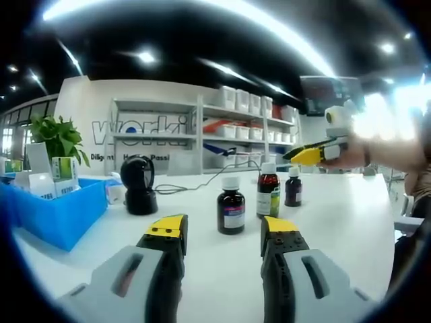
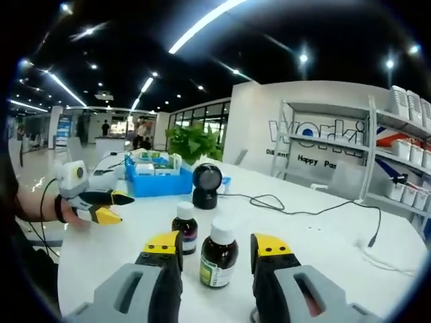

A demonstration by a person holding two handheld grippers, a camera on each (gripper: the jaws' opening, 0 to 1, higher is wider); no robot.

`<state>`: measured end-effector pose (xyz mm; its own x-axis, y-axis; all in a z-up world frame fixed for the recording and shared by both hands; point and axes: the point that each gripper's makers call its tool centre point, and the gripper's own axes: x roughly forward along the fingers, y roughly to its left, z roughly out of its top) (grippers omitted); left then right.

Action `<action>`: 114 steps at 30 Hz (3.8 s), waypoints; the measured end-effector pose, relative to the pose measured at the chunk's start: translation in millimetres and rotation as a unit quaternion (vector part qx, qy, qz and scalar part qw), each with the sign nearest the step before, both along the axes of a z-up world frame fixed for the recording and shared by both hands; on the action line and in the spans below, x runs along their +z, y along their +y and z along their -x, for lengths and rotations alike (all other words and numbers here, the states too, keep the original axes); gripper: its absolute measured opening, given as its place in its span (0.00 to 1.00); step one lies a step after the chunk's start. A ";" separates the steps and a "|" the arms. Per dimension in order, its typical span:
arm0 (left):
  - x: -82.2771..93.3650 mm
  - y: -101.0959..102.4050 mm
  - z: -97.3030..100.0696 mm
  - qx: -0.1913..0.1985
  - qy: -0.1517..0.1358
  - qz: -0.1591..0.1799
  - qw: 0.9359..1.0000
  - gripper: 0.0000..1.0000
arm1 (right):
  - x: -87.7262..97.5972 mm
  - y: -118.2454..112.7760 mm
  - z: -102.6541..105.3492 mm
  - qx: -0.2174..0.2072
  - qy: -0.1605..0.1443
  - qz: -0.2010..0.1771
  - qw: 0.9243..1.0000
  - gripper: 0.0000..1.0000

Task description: Rotate the medicine bottle to make it face forward pick up the medicine bottle inspect the drug traceability code place the medicine on the table

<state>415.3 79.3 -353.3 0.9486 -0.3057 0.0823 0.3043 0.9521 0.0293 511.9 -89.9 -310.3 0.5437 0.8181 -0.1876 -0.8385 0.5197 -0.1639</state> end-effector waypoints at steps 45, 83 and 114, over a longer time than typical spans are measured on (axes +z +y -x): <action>-0.3 4.7 -1.8 0.000 -0.001 0.004 1.000 0.35 | -46.7 31.2 -20.6 0.026 0.025 0.113 0.993 0.35; -0.3 2.8 -1.6 -0.002 -0.001 0.007 1.000 0.34 | -33.8 33.0 -31.6 -0.035 0.040 0.032 0.998 0.28; -0.6 5.0 -2.3 -0.006 -0.001 0.010 1.000 0.34 | 114.9 83.3 -42.1 -0.033 -0.005 -0.061 0.998 0.27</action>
